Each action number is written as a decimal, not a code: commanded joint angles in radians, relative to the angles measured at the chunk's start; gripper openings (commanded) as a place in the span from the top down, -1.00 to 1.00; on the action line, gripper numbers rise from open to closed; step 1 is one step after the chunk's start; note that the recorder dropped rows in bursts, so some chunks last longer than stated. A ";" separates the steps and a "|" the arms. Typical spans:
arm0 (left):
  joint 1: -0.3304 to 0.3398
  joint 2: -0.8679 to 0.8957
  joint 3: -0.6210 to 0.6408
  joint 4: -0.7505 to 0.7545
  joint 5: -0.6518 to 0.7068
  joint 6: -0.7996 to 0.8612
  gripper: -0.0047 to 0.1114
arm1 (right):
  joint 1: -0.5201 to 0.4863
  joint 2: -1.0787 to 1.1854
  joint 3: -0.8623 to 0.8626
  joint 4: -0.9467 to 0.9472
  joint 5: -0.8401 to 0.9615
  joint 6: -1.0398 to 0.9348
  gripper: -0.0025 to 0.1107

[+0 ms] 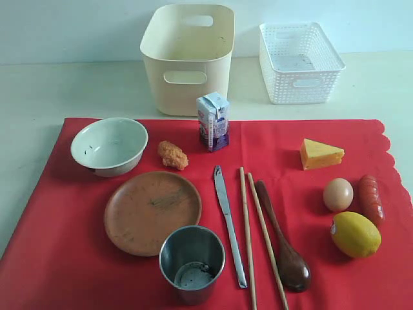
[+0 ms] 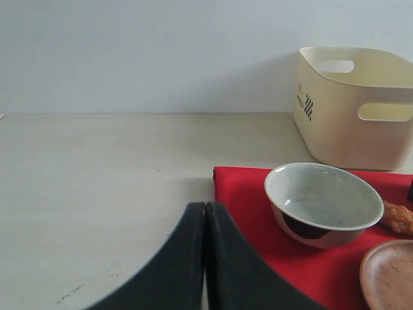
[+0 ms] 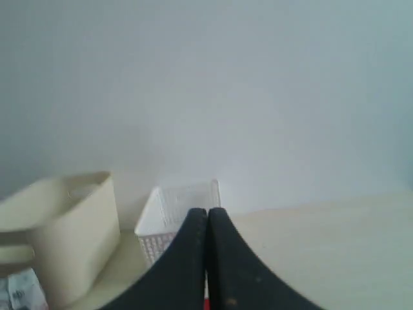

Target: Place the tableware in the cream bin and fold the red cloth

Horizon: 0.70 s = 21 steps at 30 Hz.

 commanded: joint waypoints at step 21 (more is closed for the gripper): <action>0.002 -0.005 0.000 0.001 -0.001 0.000 0.91 | -0.005 0.508 -0.305 0.139 0.246 0.159 0.96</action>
